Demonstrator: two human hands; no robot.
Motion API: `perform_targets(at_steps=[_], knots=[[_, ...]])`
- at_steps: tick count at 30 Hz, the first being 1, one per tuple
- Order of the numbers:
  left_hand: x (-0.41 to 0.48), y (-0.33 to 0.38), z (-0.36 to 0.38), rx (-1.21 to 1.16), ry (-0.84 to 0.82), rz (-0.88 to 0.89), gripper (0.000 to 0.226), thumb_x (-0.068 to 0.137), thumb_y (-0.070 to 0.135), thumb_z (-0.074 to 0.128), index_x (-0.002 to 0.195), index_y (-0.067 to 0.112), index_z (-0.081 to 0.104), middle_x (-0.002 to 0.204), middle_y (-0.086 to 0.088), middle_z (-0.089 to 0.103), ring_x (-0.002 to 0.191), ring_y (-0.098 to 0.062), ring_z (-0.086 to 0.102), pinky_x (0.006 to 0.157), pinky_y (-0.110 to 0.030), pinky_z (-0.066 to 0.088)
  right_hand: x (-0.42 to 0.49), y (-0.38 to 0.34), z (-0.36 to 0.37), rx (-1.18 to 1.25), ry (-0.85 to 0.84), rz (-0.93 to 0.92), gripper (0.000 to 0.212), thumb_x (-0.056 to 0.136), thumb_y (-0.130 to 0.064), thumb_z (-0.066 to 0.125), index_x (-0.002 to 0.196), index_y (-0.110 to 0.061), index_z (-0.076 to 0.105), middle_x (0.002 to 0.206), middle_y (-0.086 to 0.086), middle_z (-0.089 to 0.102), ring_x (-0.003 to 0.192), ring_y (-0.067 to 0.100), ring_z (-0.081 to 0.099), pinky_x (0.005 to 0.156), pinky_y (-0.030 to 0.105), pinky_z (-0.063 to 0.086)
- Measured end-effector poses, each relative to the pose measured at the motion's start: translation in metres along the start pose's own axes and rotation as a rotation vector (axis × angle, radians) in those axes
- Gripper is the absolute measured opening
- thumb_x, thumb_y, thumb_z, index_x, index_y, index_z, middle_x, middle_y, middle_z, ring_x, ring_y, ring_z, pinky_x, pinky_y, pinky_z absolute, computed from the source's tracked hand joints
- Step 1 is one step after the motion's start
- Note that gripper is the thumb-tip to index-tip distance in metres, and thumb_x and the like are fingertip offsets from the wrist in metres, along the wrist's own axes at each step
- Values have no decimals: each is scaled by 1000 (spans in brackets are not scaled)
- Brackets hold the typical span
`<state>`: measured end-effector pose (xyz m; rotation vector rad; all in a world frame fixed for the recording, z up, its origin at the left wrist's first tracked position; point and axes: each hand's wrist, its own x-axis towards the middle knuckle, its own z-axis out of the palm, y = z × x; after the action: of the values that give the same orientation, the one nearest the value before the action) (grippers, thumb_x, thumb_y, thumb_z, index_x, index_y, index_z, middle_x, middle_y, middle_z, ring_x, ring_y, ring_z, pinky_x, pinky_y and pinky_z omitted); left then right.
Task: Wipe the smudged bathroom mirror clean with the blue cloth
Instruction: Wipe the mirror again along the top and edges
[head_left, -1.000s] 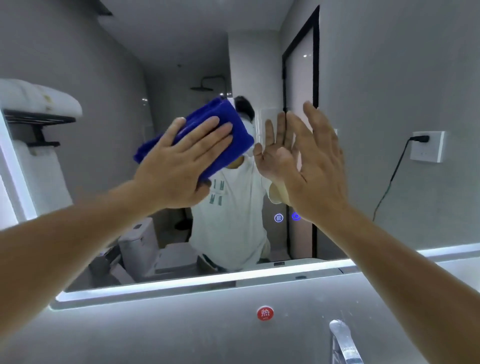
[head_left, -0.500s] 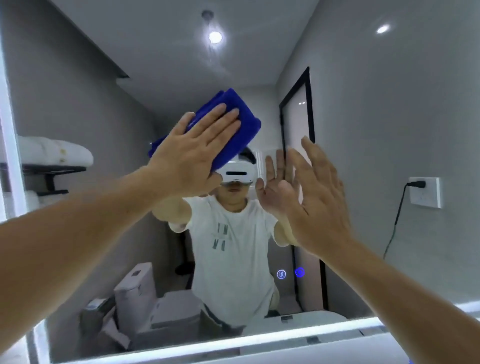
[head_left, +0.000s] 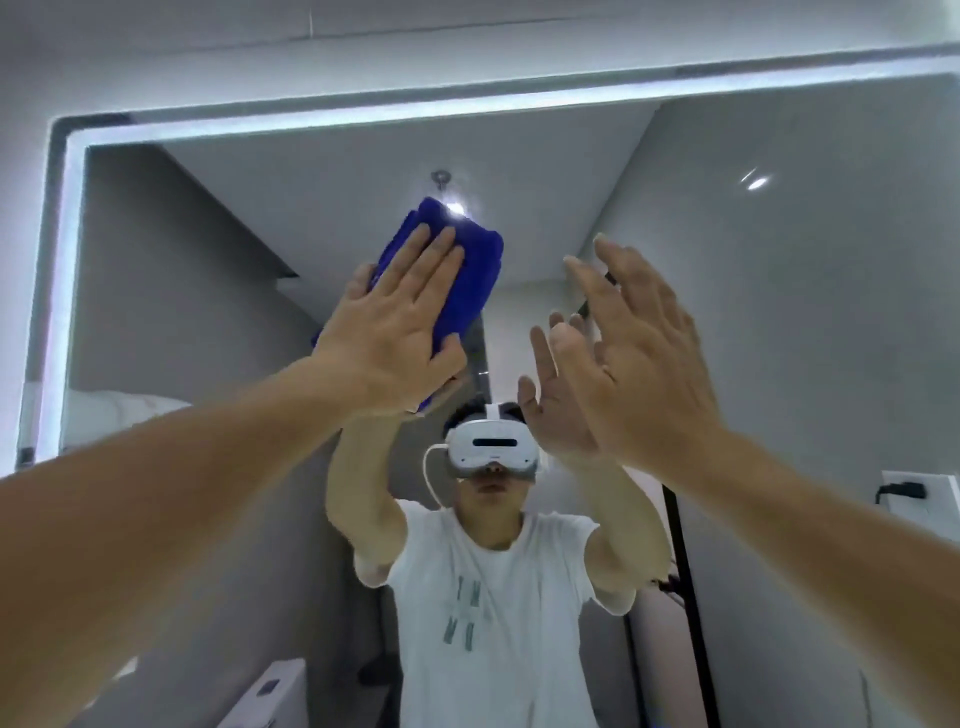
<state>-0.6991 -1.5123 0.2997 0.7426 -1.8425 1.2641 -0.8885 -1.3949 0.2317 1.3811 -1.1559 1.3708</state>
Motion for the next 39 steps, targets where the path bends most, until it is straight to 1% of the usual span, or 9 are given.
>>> perform_targets(at_steps=[4, 7, 10, 14, 16, 20, 26, 32, 39], knots=[[1, 26, 9, -57, 52, -144, 77, 93, 54, 21, 154, 20, -9, 164, 3, -11, 149, -14, -17, 122, -51, 5, 15, -4, 4, -4, 3, -54, 56, 95, -39, 32, 150, -27, 31, 161, -5, 17, 147, 10, 6, 112, 26, 0], [-29, 34, 15, 17, 40, 248, 74, 98, 55, 27, 156, 19, -1, 164, -1, -1, 151, -19, -4, 120, -55, 15, 27, -2, 6, -17, -12, -84, 57, 94, -41, 29, 149, -27, 31, 161, -6, 17, 148, 10, 6, 114, 28, 1], [7, 1, 5, 137, 10, 500, 70, 99, 54, 22, 156, 20, -2, 164, -1, 0, 151, -18, -6, 121, -46, 2, 45, 1, 8, -31, 4, -86, 60, 93, -44, 25, 151, -27, 29, 162, -7, 14, 148, 10, 4, 114, 26, 0], [104, -30, -29, 27, -60, -44, 70, 101, 46, 25, 154, 22, -13, 163, 5, -16, 148, -10, -17, 120, -41, -1, 71, 4, 11, -20, 42, -44, 62, 91, -50, 24, 150, -31, 26, 162, -7, 13, 149, 12, 6, 118, 35, 6], [123, -33, -29, -59, -50, -160, 69, 101, 40, 29, 155, 21, -9, 163, 7, -15, 149, -10, -15, 120, -42, 1, 79, 7, 12, -31, 56, -45, 64, 89, -53, 23, 150, -32, 27, 161, -8, 14, 149, 13, 7, 118, 37, 9], [107, -18, -16, -123, 19, -146, 71, 98, 45, 28, 154, 24, -11, 162, 11, -19, 147, -7, -18, 122, -43, -1, 90, 15, 12, -35, 49, -43, 67, 88, -53, 23, 151, -32, 26, 162, -8, 13, 149, 14, 7, 118, 38, 9], [61, -19, 7, 44, 50, 297, 68, 97, 62, 6, 152, 30, -16, 158, 14, -24, 144, -2, -26, 118, -35, -6, 107, 19, 14, -36, 73, -76, 63, 90, -47, 24, 150, -30, 28, 161, -6, 18, 148, 15, 11, 118, 40, 12], [180, -60, -40, 34, -46, -245, 71, 97, 43, 23, 155, 12, -5, 164, -1, -10, 150, -16, -10, 121, -48, 5, 131, 18, 15, -69, 83, -70, 69, 86, -51, 22, 152, -32, 25, 162, -8, 13, 149, 15, 7, 119, 40, 7], [124, -13, -26, 94, 98, -184, 78, 85, 45, 40, 147, 0, 25, 155, -18, 27, 143, -34, 24, 121, -47, 10, 128, 14, 18, -43, 81, -98, 68, 87, -51, 23, 151, -32, 25, 162, -8, 14, 149, 15, 8, 118, 40, 9]])
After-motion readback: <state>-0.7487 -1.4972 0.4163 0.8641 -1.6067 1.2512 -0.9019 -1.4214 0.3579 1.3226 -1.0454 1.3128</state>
